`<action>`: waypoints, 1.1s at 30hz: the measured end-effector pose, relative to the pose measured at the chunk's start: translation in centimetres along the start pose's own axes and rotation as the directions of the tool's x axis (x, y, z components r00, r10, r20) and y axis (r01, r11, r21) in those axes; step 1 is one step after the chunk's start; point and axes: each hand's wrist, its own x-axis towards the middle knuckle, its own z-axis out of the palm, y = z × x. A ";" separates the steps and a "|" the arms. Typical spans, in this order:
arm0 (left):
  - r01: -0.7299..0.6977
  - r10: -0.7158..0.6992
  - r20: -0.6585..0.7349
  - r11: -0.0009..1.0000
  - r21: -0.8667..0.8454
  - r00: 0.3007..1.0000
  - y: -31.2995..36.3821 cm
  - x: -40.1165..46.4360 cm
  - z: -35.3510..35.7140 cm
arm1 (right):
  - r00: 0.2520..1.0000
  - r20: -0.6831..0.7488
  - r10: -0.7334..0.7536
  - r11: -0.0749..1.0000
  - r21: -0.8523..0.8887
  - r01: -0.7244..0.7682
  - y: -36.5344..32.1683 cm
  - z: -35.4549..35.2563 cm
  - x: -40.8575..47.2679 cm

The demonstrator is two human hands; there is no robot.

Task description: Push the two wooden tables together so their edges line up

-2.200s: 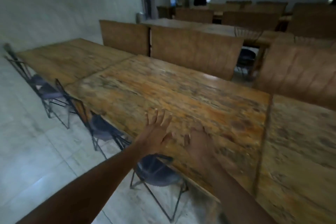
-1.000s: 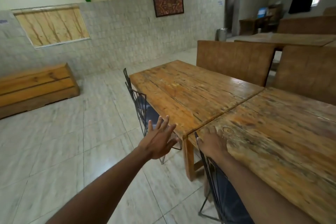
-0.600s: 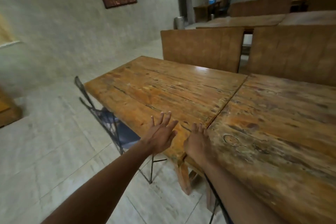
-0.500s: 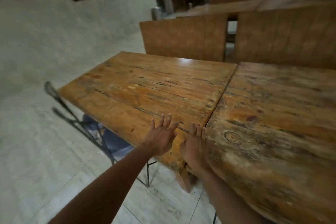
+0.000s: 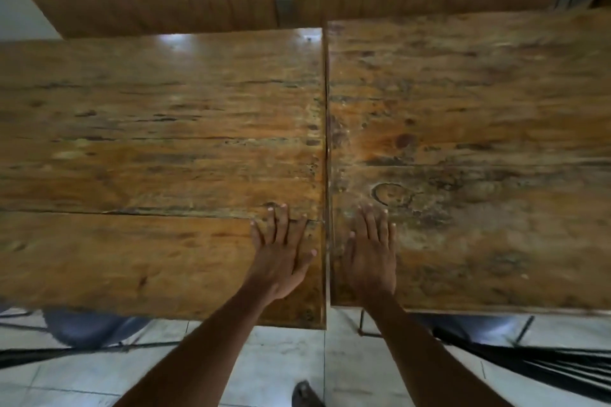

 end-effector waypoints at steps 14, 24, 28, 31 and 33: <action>-0.081 0.083 -0.188 0.997 0.022 0.979 -1.0 1.4 1.9 | 0.996 -0.076 -0.042 0.995 -0.094 0.035 0.4 1.6 0.2; -0.073 0.077 -0.192 0.997 0.026 0.978 -1.5 3.9 1.8 | 0.995 -0.091 -0.034 0.996 -0.084 0.027 0.6 1.9 0.4; -0.063 0.069 -0.163 0.997 0.040 0.984 -1.1 3.8 1.3 | 0.996 -0.085 -0.040 0.997 -0.073 0.033 0.3 1.9 0.5; -0.045 0.047 -0.088 0.999 0.027 0.995 -1.1 3.6 0.8 | 0.999 -0.042 -0.018 0.996 -0.086 0.015 -0.3 1.5 0.4; -0.044 0.043 0.029 0.998 0.038 0.999 -1.0 3.9 0.0 | 0.999 0.046 0.022 0.991 -0.129 -0.016 -0.8 1.0 0.4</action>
